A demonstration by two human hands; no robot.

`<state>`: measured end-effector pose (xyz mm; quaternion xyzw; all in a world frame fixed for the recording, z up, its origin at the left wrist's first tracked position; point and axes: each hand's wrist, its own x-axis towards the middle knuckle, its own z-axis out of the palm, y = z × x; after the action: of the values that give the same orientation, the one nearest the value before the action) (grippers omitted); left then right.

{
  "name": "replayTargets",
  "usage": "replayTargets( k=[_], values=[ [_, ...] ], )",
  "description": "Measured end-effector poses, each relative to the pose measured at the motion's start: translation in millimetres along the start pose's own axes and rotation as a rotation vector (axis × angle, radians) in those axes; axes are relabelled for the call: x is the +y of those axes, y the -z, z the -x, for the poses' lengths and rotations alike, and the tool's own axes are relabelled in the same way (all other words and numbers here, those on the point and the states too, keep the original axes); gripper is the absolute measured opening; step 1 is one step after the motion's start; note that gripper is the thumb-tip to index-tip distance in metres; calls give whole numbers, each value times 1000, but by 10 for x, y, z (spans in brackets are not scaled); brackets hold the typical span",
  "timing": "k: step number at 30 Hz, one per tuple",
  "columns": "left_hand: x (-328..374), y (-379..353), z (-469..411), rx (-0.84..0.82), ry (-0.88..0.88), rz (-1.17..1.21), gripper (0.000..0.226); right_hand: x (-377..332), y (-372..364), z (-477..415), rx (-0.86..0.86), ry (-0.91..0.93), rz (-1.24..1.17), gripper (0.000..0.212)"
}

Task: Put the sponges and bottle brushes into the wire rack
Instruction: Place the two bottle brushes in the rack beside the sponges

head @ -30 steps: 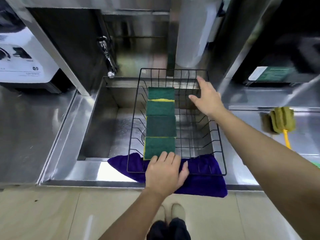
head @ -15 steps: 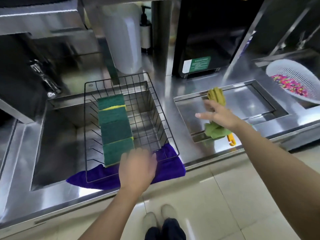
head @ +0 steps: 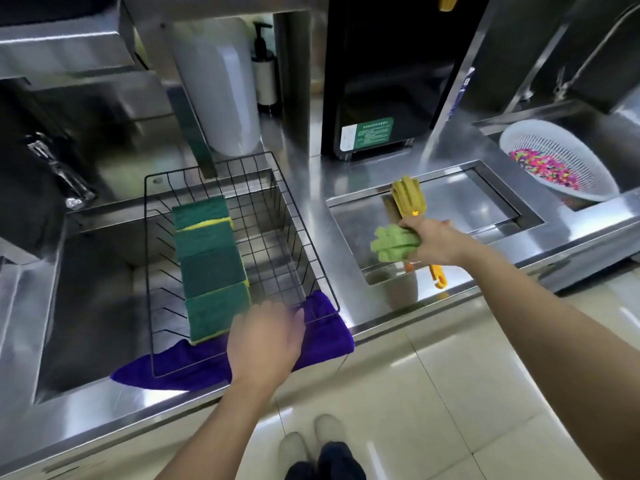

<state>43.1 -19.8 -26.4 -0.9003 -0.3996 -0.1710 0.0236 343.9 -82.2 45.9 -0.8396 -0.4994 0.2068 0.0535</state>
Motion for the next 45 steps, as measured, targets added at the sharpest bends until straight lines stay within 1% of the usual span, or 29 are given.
replayTargets(
  k=[3,5,9,10,12,15,17,19,22,25,28,33,36,38,40,42,45],
  values=[
    [-92,20,6,9,21,-6,44,-279,234,-90,161,92,-183,31],
    [-174,39,18,13,55,-17,45,-506,382,-164,255,142,-345,36],
    [-302,69,41,47,115,-43,43,-987,575,-301,506,255,-520,36],
    [-311,71,48,60,120,-54,43,-1113,618,-331,539,277,-572,35],
    [-308,69,52,87,119,-77,42,-1375,679,-405,550,307,-688,30],
    [-307,56,46,116,111,-92,40,-1722,620,-540,485,323,-907,26],
    [-310,51,47,121,112,-90,39,-1895,441,-681,417,284,-977,29],
    [-310,39,52,119,115,-89,39,-1998,183,-839,310,203,-995,27],
    [-311,22,59,111,112,-78,39,-2031,-232,-1054,132,52,-954,24],
    [-313,6,65,120,108,-67,36,-2017,-535,-1190,13,-73,-951,36],
    [-320,-4,64,126,108,-61,35,-2022,-714,-1296,-20,-145,-995,42],
    [-317,-9,72,135,106,-62,34,-2098,-905,-1460,-103,-152,-937,40],
    [-321,-6,73,144,106,-54,33,-2110,-1017,-1510,-130,-165,-899,30],
    [-320,-3,71,146,108,-51,32,-2089,-1049,-1527,-151,-185,-917,21],
    [-317,-4,74,144,109,-52,33,-2065,-1045,-1534,-165,-192,-926,18],
    [-312,-2,75,138,110,-55,33,-2054,-1021,-1530,-161,-175,-876,19],
    [-310,6,74,134,110,-52,33,-2080,-941,-1499,-160,-159,-716,27]
  ],
)
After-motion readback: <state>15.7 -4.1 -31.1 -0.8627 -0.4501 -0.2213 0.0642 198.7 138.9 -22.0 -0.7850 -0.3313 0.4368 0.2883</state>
